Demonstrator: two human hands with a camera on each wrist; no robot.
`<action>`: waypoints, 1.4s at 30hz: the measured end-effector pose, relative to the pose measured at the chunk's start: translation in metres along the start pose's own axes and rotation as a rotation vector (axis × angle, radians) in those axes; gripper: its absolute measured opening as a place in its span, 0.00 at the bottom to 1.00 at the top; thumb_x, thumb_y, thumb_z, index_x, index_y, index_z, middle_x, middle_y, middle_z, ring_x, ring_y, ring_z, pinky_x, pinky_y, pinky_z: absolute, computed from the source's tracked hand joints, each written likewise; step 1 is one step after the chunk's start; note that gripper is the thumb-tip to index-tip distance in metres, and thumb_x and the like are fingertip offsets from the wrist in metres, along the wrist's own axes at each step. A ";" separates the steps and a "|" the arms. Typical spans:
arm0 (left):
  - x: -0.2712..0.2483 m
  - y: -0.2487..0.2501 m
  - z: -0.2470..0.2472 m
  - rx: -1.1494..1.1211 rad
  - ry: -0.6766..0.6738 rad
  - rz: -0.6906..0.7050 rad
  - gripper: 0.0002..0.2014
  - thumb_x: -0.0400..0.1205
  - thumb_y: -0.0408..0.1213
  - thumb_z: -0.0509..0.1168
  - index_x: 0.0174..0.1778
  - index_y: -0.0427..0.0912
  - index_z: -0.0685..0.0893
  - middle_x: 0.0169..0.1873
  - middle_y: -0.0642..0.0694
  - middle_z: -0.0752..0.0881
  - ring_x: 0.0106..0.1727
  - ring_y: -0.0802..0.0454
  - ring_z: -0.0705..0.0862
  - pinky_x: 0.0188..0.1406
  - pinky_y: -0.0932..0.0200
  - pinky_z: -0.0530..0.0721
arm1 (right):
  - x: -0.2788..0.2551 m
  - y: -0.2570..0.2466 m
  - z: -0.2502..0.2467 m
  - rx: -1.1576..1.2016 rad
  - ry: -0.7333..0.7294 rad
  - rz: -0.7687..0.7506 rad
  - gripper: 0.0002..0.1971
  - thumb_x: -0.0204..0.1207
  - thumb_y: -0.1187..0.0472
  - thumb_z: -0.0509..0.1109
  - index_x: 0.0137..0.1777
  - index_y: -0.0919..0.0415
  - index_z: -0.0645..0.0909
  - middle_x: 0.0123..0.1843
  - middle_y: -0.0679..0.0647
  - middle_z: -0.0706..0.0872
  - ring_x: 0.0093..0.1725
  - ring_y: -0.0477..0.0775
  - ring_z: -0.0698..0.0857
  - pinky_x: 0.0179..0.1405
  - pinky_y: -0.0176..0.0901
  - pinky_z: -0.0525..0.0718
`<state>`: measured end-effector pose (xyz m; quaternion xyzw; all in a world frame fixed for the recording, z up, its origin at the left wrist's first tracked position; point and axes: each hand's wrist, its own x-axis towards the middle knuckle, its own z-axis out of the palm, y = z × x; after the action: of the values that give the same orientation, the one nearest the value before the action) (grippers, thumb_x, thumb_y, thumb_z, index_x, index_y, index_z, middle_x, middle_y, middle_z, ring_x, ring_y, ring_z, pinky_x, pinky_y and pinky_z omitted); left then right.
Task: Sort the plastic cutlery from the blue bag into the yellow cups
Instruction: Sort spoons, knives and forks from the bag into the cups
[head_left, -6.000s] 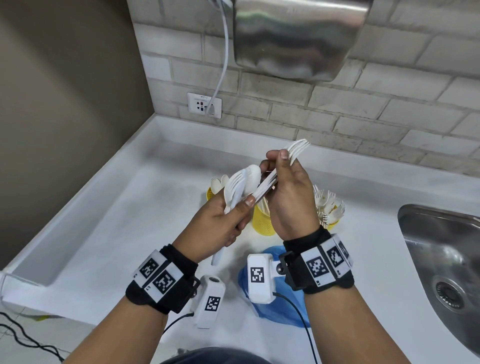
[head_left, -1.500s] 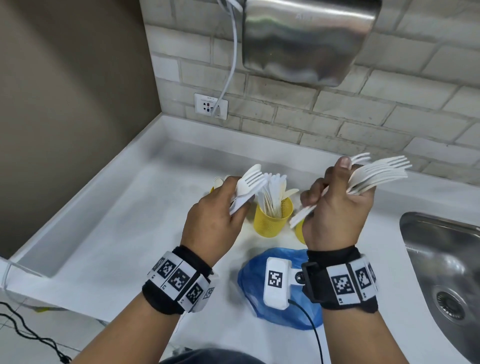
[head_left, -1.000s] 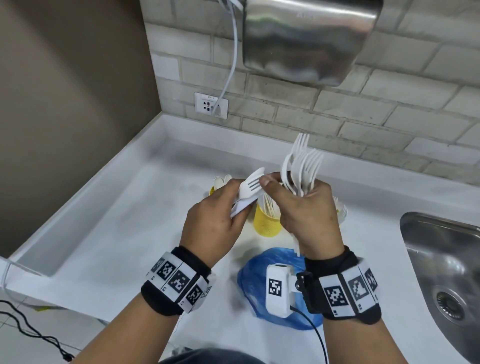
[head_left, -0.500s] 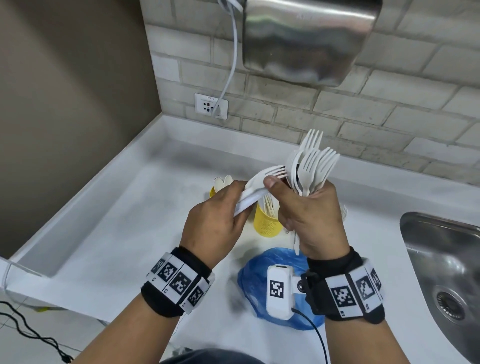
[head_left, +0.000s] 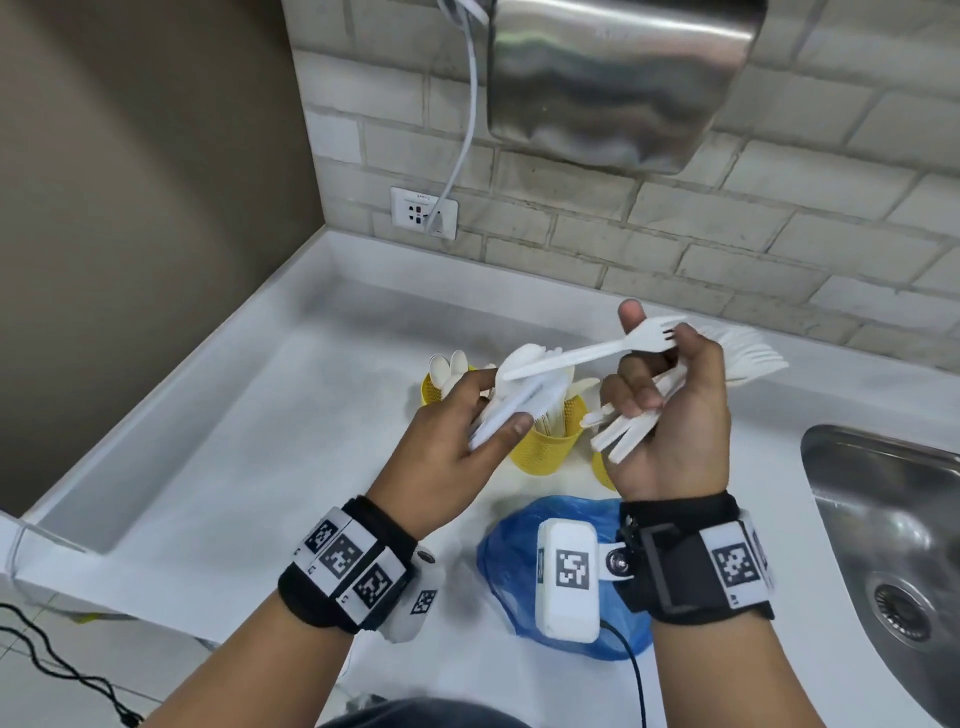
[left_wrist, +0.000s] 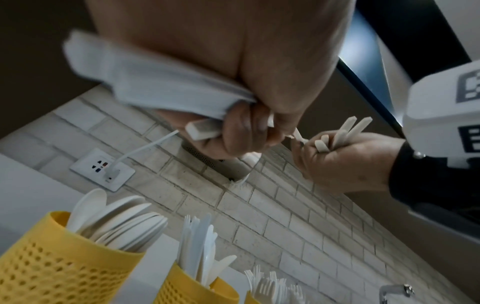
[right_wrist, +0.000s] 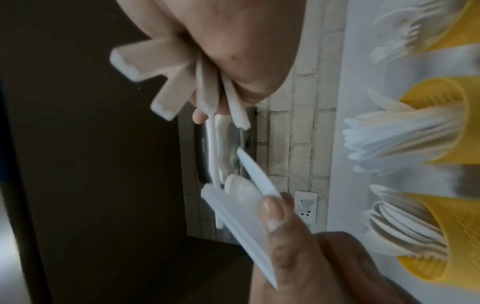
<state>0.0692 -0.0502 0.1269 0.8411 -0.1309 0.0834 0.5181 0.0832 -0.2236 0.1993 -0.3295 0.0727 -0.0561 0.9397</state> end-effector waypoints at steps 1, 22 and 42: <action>0.000 0.000 -0.001 -0.028 0.002 -0.005 0.15 0.84 0.56 0.65 0.62 0.55 0.79 0.33 0.55 0.85 0.32 0.60 0.81 0.31 0.71 0.73 | 0.004 -0.001 -0.004 0.044 0.027 0.004 0.24 0.87 0.58 0.60 0.35 0.63 0.92 0.34 0.55 0.78 0.16 0.43 0.67 0.16 0.31 0.68; 0.004 0.004 -0.004 -0.607 -0.112 -0.307 0.18 0.92 0.43 0.58 0.48 0.33 0.86 0.33 0.39 0.81 0.23 0.52 0.73 0.23 0.59 0.73 | 0.006 0.032 -0.005 -0.252 -0.081 -0.343 0.13 0.86 0.77 0.61 0.56 0.58 0.68 0.44 0.57 0.72 0.26 0.53 0.75 0.29 0.45 0.78; 0.003 0.006 -0.008 -0.990 -0.106 -0.610 0.15 0.91 0.33 0.59 0.54 0.25 0.87 0.45 0.33 0.92 0.44 0.45 0.93 0.42 0.57 0.90 | -0.011 0.080 0.006 -1.020 -0.229 -0.445 0.04 0.82 0.52 0.68 0.45 0.46 0.79 0.39 0.51 0.88 0.41 0.52 0.88 0.47 0.58 0.88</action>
<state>0.0698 -0.0458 0.1358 0.5015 0.0681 -0.1827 0.8429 0.0780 -0.1563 0.1544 -0.7531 -0.0830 -0.1743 0.6289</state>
